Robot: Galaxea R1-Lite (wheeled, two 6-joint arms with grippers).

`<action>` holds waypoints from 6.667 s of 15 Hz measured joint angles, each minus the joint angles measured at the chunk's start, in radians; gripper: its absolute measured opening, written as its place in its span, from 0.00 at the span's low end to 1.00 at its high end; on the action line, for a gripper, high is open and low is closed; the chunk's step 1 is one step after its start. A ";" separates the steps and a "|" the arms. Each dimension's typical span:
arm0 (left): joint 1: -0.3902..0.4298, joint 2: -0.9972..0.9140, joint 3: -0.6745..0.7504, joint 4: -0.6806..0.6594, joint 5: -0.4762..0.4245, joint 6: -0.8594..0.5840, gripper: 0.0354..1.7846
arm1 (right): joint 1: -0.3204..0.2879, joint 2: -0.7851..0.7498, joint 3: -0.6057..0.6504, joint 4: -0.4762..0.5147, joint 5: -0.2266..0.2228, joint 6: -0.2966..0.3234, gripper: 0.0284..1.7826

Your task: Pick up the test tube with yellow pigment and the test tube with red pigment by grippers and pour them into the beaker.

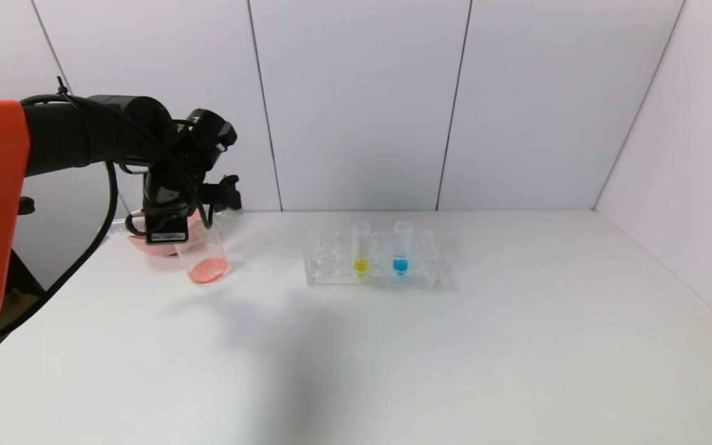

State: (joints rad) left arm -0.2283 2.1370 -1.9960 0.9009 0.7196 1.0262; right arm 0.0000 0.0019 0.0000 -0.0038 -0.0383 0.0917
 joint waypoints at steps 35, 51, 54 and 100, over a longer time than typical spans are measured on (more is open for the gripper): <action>0.246 0.016 0.797 -1.868 -0.282 -0.979 0.22 | 0.000 0.000 0.000 0.000 0.000 0.000 0.96; 0.252 0.018 0.792 -1.861 -0.286 -0.991 0.94 | 0.000 0.000 0.000 0.000 0.000 0.000 0.96; 0.251 -0.059 0.814 -1.820 -0.335 -1.004 0.99 | 0.000 0.000 0.000 0.000 0.000 0.000 0.96; -0.527 0.213 0.595 -1.715 0.012 -1.165 0.89 | 0.000 0.000 0.000 0.000 0.000 0.000 0.96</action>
State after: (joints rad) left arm -0.7553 2.3496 -1.4013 -0.8138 0.7317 -0.1385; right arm 0.0000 0.0017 0.0000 -0.0043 -0.0383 0.0917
